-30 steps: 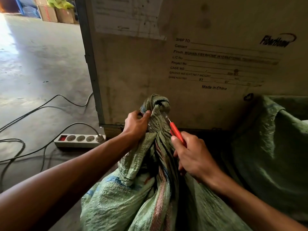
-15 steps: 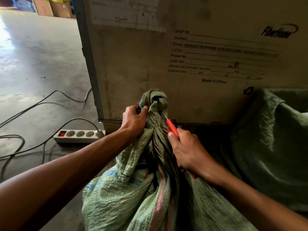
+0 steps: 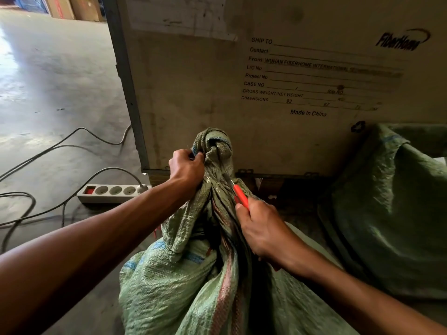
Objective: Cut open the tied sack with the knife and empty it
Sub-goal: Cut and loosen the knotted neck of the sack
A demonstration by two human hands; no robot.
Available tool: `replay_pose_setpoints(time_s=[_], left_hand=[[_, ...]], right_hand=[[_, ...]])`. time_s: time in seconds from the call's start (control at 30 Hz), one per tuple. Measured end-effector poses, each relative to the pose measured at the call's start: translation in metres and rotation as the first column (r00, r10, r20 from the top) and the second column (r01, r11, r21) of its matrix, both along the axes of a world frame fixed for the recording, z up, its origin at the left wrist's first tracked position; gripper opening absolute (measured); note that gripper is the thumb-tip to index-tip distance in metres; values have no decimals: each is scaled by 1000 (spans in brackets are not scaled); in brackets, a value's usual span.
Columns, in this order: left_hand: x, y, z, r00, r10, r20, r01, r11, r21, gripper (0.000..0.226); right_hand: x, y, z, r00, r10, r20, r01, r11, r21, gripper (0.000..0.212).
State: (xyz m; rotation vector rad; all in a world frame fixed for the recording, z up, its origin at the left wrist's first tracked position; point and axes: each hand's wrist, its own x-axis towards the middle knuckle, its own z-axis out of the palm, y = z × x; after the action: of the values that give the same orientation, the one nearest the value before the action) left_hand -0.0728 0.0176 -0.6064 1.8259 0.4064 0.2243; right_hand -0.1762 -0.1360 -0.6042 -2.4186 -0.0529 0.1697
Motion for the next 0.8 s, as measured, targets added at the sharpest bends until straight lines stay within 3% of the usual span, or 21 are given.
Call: replay_pose_setpoints(time_s=[0.27,0.4,0.5,0.57,0.63,0.73,0.8], left_hand=[[5,3,-2,998,52,-36,-50,997,64,30],[10,7,-2,998,55,-24,-53,995,81,32],[10,9,-2,1000,1,-20,-2,1000,-26,33],[6,4,-2,994,-107,8,106,982,-157,32],[-1,-6,1,973,-221,60,229,941,-248,30],[-6,-15,7,946,-304,109,323,896,-305,31],[-7,-13,13,933,-341,112,357,855,-377,39]], right_hand=[[-5,-2,-3,994,22,-108,-25,999,-29,27],[-15,-5,-2,1000,16,25,-19,993,113,25],[-6,-16,12,978,-86,191,37,969,246,25],[3,-24,21,952,-173,252,77,934,350,25],[13,-30,23,917,-249,312,131,926,353,32],[25,-33,24,899,-333,285,203,892,404,40],[31,-34,24,905,-339,258,207,880,428,34]])
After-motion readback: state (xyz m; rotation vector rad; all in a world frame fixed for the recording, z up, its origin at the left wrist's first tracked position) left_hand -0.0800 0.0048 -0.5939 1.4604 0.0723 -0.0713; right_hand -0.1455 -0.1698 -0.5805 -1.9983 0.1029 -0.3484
